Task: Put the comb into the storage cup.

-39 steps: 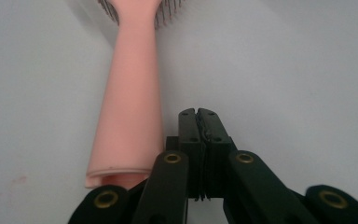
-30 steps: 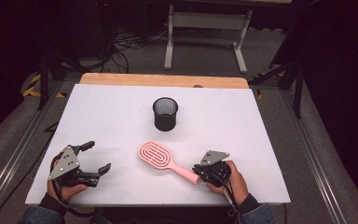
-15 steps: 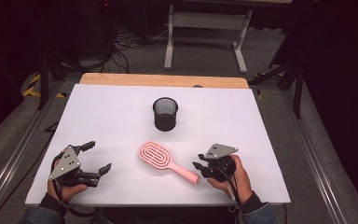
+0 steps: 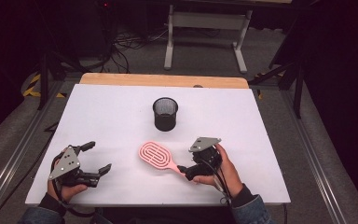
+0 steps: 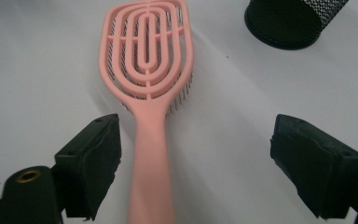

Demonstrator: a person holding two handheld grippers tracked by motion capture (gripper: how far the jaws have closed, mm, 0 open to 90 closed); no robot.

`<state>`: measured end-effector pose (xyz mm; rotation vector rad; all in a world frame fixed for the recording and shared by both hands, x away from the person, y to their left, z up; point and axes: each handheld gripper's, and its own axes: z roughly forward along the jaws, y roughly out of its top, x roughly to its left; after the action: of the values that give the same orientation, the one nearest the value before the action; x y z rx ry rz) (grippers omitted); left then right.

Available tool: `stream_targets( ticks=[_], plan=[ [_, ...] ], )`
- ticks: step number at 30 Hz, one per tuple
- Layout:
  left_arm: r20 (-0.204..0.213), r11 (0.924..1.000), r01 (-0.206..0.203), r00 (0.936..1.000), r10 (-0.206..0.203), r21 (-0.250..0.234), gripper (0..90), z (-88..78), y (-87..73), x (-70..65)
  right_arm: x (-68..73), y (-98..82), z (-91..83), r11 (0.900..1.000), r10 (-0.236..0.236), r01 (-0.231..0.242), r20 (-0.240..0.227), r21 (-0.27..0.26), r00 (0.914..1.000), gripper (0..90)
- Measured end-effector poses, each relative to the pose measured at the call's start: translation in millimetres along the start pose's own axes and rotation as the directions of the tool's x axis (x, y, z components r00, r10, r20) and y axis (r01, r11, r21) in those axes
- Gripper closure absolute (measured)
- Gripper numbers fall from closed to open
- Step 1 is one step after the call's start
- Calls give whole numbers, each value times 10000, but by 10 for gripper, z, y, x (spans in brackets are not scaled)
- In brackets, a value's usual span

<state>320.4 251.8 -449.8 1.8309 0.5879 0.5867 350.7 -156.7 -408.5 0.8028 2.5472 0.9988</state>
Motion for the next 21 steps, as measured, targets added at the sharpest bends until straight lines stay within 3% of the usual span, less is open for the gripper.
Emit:
stream_targets(
  ticks=[7,13,16,17,20,21],
  plan=[
    [93,10000,-49,9999,48,47,64,2,0,-4,58,126,223,9972,-12,36,-315,746,9995,152],
    [145,9999,-74,9999,73,82,64,10,-6,-4,115,134,425,9834,-224,367,-818,1776,9964,165],
    [163,9999,-93,9998,91,112,64,13,-6,-9,122,107,501,9764,-318,465,-723,2108,9969,241],
    [170,9998,-112,9998,109,142,64,13,-5,-11,113,95,520,9743,-323,482,-749,2202,9967,318],
    [194,9999,-84,9998,82,114,64,18,-6,-10,113,85,535,9727,-274,458,-836,2275,9961,383],
    [212,9999,-63,9998,61,119,64,21,-8,-7,109,91,533,9742,-299,487,-876,2204,9957,450]
  ],
)
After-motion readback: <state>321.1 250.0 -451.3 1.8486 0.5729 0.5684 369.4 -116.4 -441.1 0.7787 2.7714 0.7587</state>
